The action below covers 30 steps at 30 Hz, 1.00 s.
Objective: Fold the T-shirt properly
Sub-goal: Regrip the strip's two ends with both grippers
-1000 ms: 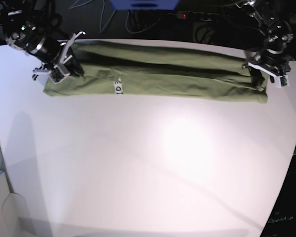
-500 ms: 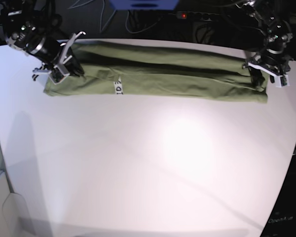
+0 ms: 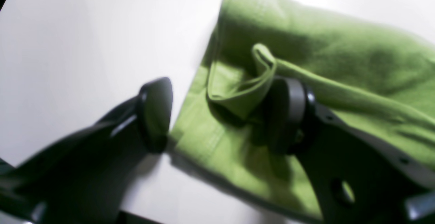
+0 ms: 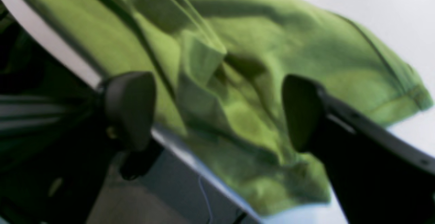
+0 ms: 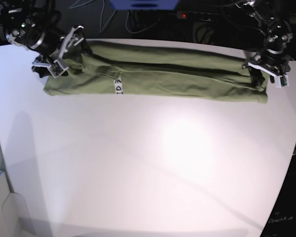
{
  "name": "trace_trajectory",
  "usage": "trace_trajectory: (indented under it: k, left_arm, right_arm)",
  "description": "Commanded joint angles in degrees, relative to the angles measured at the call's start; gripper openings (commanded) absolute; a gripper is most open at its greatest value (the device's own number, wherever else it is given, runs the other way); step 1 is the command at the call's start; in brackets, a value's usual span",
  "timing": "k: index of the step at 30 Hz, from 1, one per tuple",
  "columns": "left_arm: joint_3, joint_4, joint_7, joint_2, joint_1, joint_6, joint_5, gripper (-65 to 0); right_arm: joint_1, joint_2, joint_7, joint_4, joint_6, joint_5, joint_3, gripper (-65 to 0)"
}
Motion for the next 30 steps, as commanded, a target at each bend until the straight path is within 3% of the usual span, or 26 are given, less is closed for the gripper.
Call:
trace_trajectory:
  k: [1, 7, 9, 12, 16, 19, 30]
  left_arm:
    - [0.02, 0.36, 1.89, -0.04, 0.40, 0.25, 1.76, -25.2]
    - [0.02, 0.36, 1.81, -0.04, 0.49, 0.25, 1.76, -25.2]
    - [0.02, 0.36, 1.81, -0.04, 0.49, 0.25, 1.76, -25.2]
    - [0.02, 0.36, 1.81, -0.04, 0.49, 0.25, 1.76, -25.2]
    - [-0.16, 0.36, 1.89, -0.04, 0.49, 0.25, 1.76, -25.2]
    - [-0.16, 0.36, 2.07, -0.04, 0.49, 0.25, 1.76, -25.2]
    - [-0.24, 0.09, 2.16, -0.04, 0.05, 0.25, 1.76, -25.1]
  right_arm:
    - [-0.31, 0.01, 1.17, 1.71, 0.36, 0.66, 1.40, -5.9]
    - [-1.19, -5.36, 1.34, 2.41, 0.36, 0.66, 11.16, -6.7]
    - [-0.31, -6.94, 1.34, 2.41, 0.36, 0.66, 14.50, -10.2]
    - [2.06, -9.05, 0.90, 2.14, 0.36, 0.31, 18.54, -25.8]
    - [3.47, -9.31, 0.82, 1.18, 0.36, 0.31, 20.04, -51.8]
    - [4.26, -9.31, 0.82, -1.11, 0.36, 0.31, 20.12, -61.8]
    - [8.13, -9.31, 0.90, -12.45, 0.36, 0.31, 19.77, -63.4]
